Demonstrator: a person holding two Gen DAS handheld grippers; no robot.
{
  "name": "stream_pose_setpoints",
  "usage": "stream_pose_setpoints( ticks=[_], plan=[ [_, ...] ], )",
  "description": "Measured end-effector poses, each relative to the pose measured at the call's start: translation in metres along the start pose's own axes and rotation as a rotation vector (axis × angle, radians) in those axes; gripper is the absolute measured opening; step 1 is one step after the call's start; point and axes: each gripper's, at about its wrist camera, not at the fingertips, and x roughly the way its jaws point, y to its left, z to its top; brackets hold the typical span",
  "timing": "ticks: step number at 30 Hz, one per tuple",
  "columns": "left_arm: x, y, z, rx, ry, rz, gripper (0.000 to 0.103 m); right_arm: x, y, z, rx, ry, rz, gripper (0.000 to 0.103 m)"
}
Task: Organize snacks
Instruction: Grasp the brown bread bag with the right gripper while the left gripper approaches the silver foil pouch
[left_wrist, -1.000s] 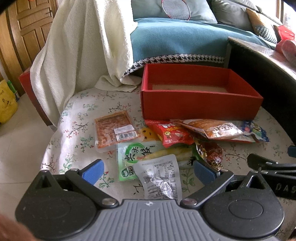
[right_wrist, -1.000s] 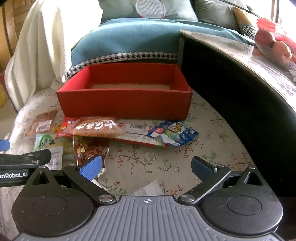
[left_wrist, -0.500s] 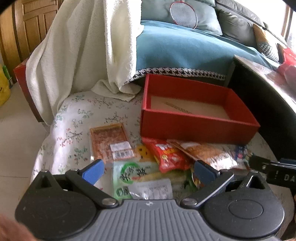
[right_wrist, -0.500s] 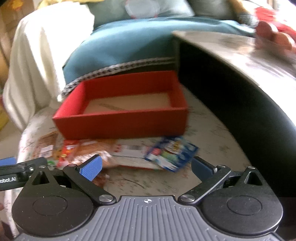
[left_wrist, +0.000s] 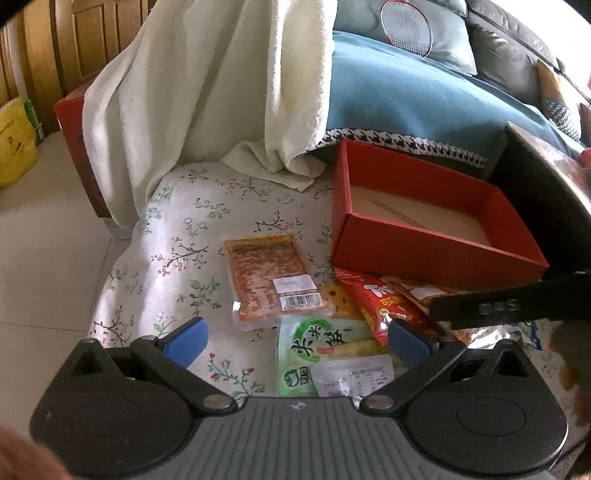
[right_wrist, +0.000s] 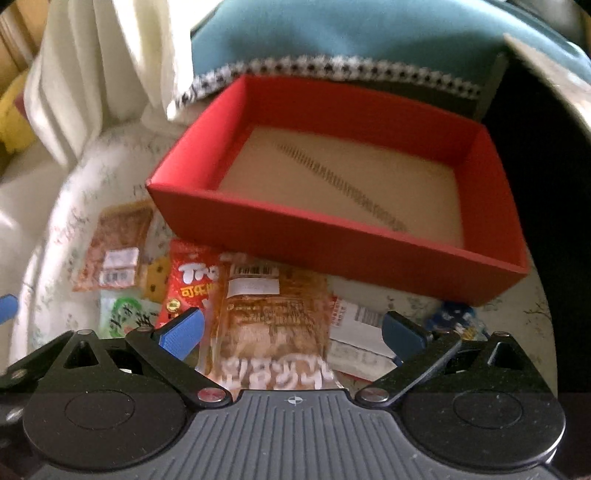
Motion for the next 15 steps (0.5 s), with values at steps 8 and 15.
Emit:
stream_pose_setpoints(
  ticks=[8,15],
  plan=[
    [0.002,-0.001,-0.006,0.019,0.027,-0.020,0.099,0.017,-0.005,-0.018,-0.037,0.108,0.091,0.074],
    [0.015,-0.020,-0.030,0.075,0.122,-0.053,0.099,-0.013,-0.034,-0.065,-0.009,0.055,0.141,0.063]
  ],
)
